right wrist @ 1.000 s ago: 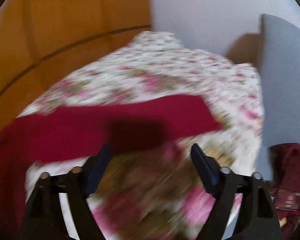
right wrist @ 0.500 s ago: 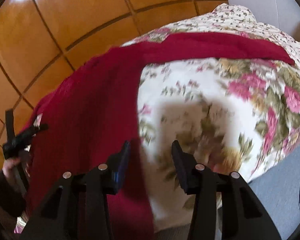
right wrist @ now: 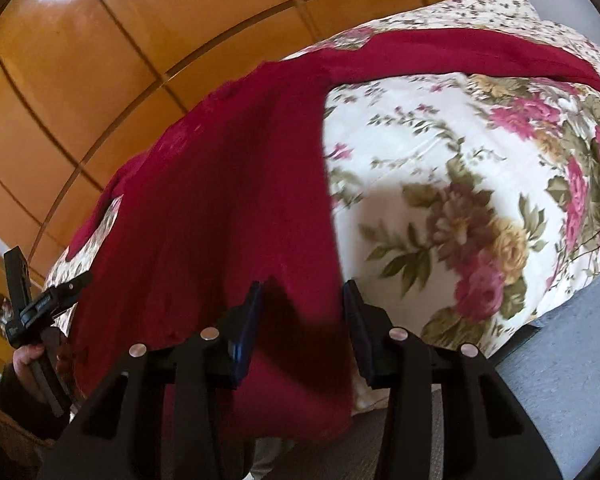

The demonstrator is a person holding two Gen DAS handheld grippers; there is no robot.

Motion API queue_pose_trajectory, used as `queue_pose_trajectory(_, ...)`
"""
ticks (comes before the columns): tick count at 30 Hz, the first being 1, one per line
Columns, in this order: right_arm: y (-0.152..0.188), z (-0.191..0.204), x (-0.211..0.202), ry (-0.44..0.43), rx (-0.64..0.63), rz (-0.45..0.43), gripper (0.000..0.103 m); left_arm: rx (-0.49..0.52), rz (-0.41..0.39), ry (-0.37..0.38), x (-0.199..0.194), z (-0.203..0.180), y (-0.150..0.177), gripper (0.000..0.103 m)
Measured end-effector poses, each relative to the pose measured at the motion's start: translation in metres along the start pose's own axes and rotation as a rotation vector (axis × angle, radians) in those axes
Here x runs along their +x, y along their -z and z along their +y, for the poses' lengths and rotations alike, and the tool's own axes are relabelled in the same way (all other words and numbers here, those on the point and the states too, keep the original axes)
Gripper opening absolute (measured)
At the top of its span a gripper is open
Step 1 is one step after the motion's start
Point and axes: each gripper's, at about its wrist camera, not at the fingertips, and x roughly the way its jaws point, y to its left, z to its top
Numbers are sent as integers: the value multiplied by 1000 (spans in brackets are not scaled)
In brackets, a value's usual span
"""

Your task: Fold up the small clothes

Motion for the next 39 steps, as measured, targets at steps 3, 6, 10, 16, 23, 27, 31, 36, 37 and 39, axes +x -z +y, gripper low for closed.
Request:
queue_pose_trajectory(3, 4, -1, 2, 0, 5, 7, 41, 5, -8, 42, -10, -1, 15, 99)
queue_pose_trajectory(6, 10, -1, 1, -1, 9, 16, 41, 39, -16, 69, -16, -13, 26, 78)
queue_pose_trajectory(10, 12, 2, 2, 5, -3, 27, 17, 50, -27, 87, -17, -24, 32, 24)
queue_pose_trajectory(16, 8, 1, -28, -33, 10, -40, 10, -8, -82, 143, -47, 1, 8, 12)
queue_pose_trajectory(23, 8, -5, -64, -149, 93, -81, 9, -35, -130, 139, -72, 24, -8, 12)
queue_pose_trajectory(27, 18, -11, -52, -123, 113, -28, 9, -75, -32, 122, -43, 36, 9, 12)
queue_pose_trajectory(31, 27, -18, -31, -56, 130, 43, 11, -63, -1, 88, -26, 34, 28, 13)
queue_pose_trajectory(36, 17, -9, -31, 41, 90, 10, 70, -103, -23, 150, -34, 34, 26, 72)
queue_pose_trajectory(37, 12, -4, -34, 58, 64, -19, 71, -102, -32, 146, -38, 33, 25, 84)
queue_pose_trajectory(39, -1, 8, -40, 125, 3, -69, 80, -98, -61, 117, -45, 32, 21, 84)
